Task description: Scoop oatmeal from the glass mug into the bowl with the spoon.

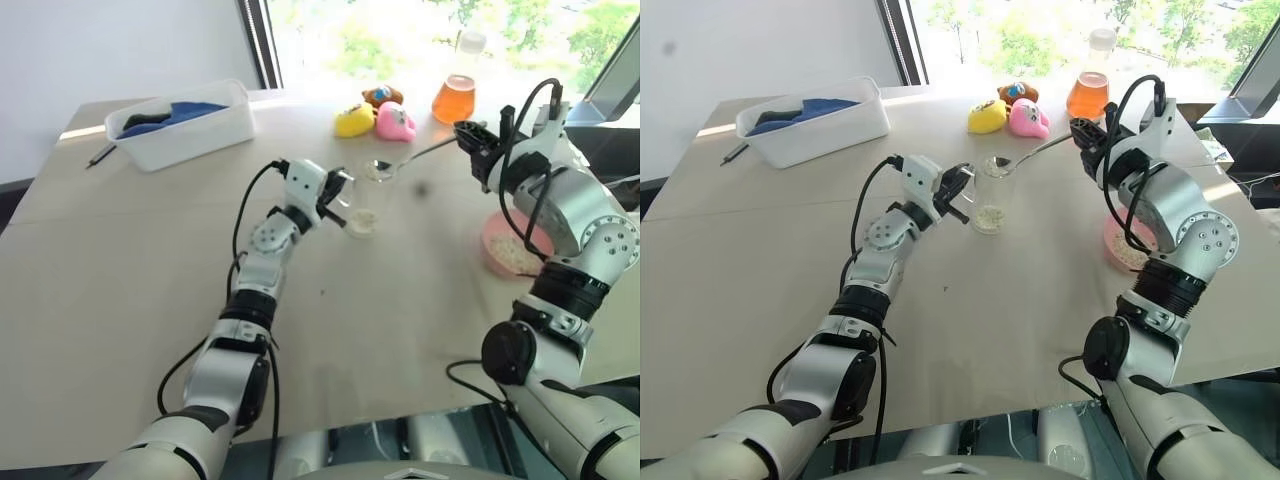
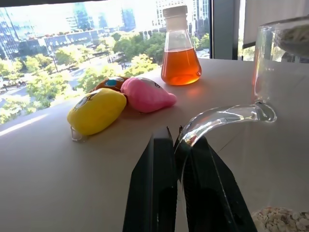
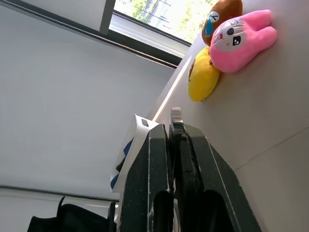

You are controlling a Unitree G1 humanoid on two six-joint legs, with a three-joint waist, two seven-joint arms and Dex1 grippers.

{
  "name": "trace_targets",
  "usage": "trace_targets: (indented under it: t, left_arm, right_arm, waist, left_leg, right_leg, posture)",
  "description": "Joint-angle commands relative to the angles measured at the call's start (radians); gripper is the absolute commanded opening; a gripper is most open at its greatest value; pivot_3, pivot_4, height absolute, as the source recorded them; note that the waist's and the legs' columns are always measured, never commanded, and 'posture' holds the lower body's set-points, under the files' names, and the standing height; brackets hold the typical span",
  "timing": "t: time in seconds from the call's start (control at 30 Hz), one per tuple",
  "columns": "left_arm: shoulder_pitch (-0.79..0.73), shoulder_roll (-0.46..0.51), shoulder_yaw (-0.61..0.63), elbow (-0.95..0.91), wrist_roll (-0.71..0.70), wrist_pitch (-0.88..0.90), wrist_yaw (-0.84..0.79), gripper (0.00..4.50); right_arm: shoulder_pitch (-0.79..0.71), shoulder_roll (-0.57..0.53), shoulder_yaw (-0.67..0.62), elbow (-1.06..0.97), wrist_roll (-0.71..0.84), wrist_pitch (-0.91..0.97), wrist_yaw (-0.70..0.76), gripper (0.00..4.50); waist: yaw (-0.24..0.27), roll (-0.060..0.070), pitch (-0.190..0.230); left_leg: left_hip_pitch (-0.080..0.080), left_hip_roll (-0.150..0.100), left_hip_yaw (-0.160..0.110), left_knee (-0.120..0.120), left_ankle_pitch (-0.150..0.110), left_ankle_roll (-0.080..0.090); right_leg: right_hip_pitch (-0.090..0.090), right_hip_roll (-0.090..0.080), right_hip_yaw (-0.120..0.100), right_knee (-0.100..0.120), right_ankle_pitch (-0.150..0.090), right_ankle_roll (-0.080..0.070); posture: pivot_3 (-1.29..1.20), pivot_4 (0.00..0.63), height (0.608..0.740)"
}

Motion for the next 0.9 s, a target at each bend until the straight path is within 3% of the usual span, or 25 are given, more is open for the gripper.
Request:
trace_targets:
  t: [0.03,0.9]
  left_arm:
    - [-0.051,-0.008,0.031,-0.022,-0.031,-0.069,-0.001,0.07]
    - [-0.117,-0.063,0.019,0.114,-0.008,-0.151,0.002,0.07]
  right_arm:
    - [0.01,-0.027,0.016,-0.023,0.071,-0.069,-0.044,0.0]
    - [0.16,-0.199,0.127,-0.158,0.322,-0.346,-0.159,0.0]
  waist:
    - [-0.001,0.0,0.0]
    - [0.004,0.0,0.0]
  left_leg:
    - [0.0,0.0,0.0,0.0,0.0,0.0]
    - [0.0,0.001,0.0,0.0,0.0,0.001]
  right_leg:
    - [0.0,0.0,0.0,0.0,0.0,0.0]
    - [0.001,0.0,0.0,-0.001,0.0,0.0]
  posture:
    - [0.0,0.15,0.74]
    - [0.0,0.15,0.74]
